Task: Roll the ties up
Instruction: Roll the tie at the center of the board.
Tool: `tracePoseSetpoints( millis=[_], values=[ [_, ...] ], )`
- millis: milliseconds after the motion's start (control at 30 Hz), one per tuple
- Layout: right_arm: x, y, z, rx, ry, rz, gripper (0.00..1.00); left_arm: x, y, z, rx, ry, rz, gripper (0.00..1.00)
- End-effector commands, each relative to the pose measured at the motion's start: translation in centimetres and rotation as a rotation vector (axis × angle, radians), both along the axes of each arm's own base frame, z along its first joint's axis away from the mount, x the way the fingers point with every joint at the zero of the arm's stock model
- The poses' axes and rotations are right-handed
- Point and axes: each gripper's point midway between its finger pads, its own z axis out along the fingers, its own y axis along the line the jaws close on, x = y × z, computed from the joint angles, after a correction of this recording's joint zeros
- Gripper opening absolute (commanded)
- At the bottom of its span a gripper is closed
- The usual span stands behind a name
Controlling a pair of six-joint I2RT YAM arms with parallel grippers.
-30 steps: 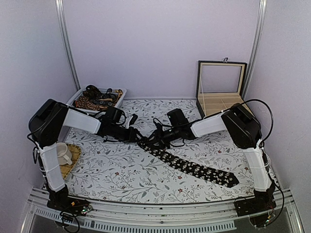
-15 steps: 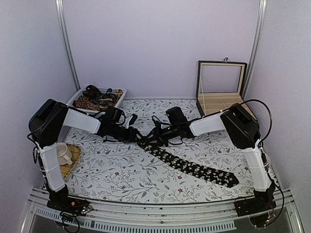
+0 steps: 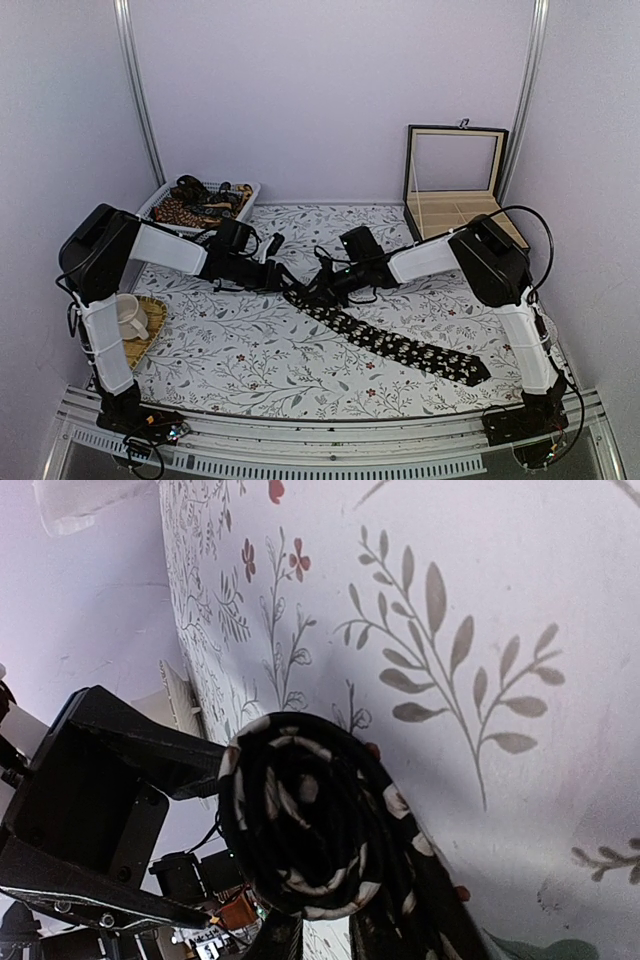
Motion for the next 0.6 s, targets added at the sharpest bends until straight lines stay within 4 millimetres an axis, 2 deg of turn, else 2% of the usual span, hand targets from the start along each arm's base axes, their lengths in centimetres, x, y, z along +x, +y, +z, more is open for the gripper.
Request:
tracePoseSetpoints(
  millis=[0, 200, 467, 533, 567],
  values=[
    [-0.6, -1.0, -6.3, -0.102, 0.061, -0.017, 0.14, 0.0, 0.2, 1.4, -0.031, -0.018, 0.003, 0.48],
    [-0.9, -1.2, -7.3, -0.11, 0.086, -0.01, 0.09, 0.8, 2.4, 0.7, -0.004, -0.012, 0.048, 0.56],
    [-0.8, -1.3, -7.6, -0.121, 0.091, -0.008, 0.06, 0.4, 1.9, -0.9, -0.004, 0.025, -0.009, 0.59],
    [-0.9, -1.3, -7.7, -0.124, 0.091, -0.007, 0.05, -0.1, 2.2, -2.9, 0.021, 0.065, -0.014, 0.58],
    [-0.8, -1.4, -7.8, -0.126, 0.092, -0.008, 0.05, -0.3, 2.2, -3.3, 0.022, 0.076, -0.019, 0.58]
  ],
)
